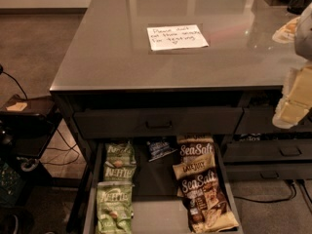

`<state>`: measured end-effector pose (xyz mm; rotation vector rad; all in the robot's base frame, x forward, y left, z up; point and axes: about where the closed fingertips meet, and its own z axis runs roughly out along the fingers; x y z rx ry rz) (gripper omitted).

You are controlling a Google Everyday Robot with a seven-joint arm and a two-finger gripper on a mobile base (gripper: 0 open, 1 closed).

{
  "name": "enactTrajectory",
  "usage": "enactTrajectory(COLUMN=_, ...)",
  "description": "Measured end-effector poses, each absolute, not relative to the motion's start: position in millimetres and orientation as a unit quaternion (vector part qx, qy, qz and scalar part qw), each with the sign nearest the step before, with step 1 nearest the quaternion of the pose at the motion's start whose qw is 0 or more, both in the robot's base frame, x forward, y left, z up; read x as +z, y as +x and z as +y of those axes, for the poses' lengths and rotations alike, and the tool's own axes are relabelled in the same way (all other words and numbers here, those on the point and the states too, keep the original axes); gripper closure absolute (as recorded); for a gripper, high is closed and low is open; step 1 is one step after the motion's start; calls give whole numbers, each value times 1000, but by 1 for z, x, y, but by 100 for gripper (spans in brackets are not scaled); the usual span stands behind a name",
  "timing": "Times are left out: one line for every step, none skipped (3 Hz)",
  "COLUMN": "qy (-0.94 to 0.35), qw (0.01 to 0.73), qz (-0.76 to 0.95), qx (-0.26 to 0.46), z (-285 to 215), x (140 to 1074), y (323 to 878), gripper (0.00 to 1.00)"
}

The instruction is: Pick blue chip bag from middle drawer and place on counter

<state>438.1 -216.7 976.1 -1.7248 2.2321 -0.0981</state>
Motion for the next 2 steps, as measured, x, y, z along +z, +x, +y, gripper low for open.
enactTrajectory(qy=-603, qw=159, qz=781, qx=-34, z=-217, x=976, y=438, gripper=0)
enactTrajectory(qy=-603, qw=159, qz=781, qx=-34, z=-217, x=981, y=438, gripper=0)
